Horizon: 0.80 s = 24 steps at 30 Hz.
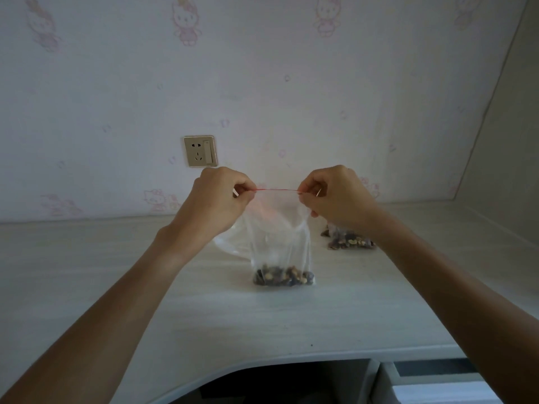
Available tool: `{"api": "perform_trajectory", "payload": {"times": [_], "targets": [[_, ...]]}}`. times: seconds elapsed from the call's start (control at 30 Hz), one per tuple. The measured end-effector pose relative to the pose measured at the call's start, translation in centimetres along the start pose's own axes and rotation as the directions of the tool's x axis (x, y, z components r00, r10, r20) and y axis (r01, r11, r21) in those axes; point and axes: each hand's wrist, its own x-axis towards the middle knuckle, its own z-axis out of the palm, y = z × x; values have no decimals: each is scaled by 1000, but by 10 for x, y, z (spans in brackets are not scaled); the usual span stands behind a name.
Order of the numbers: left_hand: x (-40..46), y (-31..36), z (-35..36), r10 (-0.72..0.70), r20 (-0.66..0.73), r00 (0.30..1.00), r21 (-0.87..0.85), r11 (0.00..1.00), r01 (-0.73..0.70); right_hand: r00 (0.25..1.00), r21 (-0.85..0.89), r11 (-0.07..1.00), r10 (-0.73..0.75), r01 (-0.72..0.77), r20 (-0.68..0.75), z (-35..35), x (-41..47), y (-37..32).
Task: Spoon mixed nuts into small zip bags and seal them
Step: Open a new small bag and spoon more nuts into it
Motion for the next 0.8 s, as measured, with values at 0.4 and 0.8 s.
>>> {"api": "perform_trajectory", "payload": {"times": [0.4,0.8], "targets": [[-12,2,-4,150,75,986,256,953,-164,813,-188,797,-526,574,251,9,-26,-8],[-40,1,18,343,254,904,292,864,-410,717,-561,448,-472,696,513,11,-7,9]]}}
